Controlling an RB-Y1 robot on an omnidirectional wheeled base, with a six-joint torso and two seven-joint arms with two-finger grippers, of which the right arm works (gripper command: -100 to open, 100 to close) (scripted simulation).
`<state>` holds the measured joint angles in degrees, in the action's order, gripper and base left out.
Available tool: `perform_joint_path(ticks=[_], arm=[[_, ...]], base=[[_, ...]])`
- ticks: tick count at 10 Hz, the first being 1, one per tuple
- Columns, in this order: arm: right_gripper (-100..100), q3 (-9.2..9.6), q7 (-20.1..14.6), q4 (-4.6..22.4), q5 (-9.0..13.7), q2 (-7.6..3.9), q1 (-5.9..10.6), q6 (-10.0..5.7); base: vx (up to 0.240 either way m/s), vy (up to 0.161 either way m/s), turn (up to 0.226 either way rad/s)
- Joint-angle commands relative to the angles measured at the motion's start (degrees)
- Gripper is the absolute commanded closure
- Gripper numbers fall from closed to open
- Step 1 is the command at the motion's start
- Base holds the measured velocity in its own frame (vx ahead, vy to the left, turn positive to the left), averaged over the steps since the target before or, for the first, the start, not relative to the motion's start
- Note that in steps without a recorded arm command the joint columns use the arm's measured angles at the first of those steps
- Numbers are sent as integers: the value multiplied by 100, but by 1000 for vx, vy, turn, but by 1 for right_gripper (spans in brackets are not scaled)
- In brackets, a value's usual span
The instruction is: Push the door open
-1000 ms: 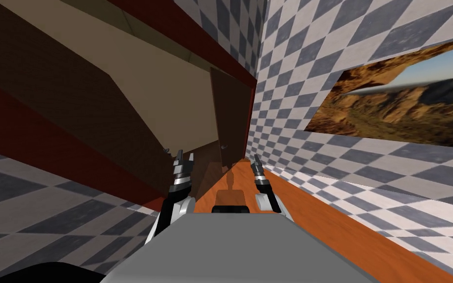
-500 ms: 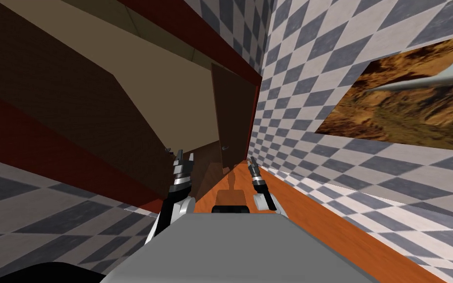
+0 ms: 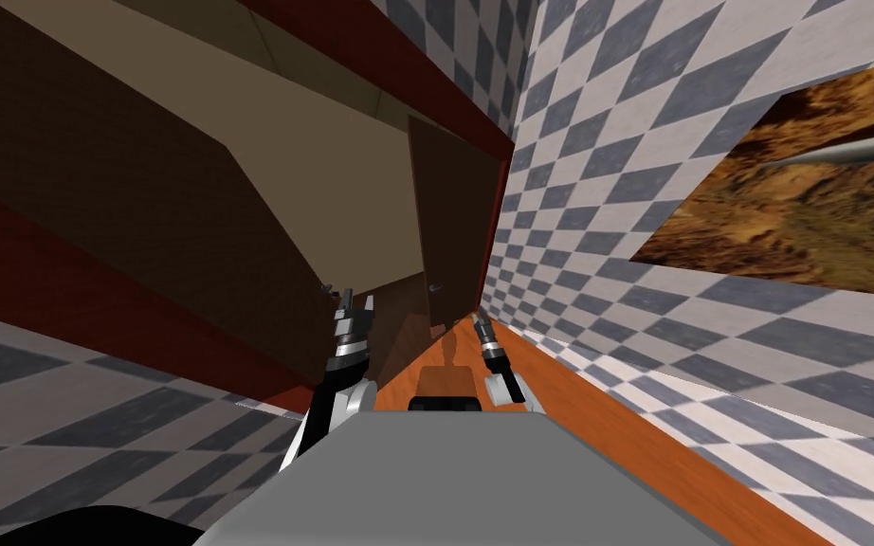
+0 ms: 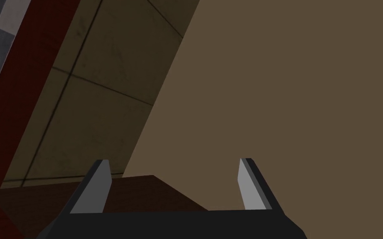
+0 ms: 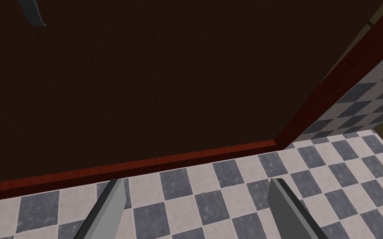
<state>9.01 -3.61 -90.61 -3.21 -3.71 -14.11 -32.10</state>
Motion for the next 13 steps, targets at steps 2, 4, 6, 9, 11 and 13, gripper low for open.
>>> perform_joint_path(ticks=[2, 4, 6, 9, 11, 13], arm=[[-100, 52, -18, 422, -20, -19, 162, -108], [-100, 109, -26, 765, -45, -14, 297, -192], [-100, 165, -34, 1098, -69, -8, 433, -276], [-100, 221, -42, 1473, -93, 5, 566, -359], [-100, 277, -49, 1815, -116, 23, 697, -440], [-100, 331, -57, 2149, -139, 45, 826, -520]], base=[[55, -44, 83], [74, -58, 100], [94, -61, 90], [63, -43, 67], [73, -66, 102], [88, -79, 87]])
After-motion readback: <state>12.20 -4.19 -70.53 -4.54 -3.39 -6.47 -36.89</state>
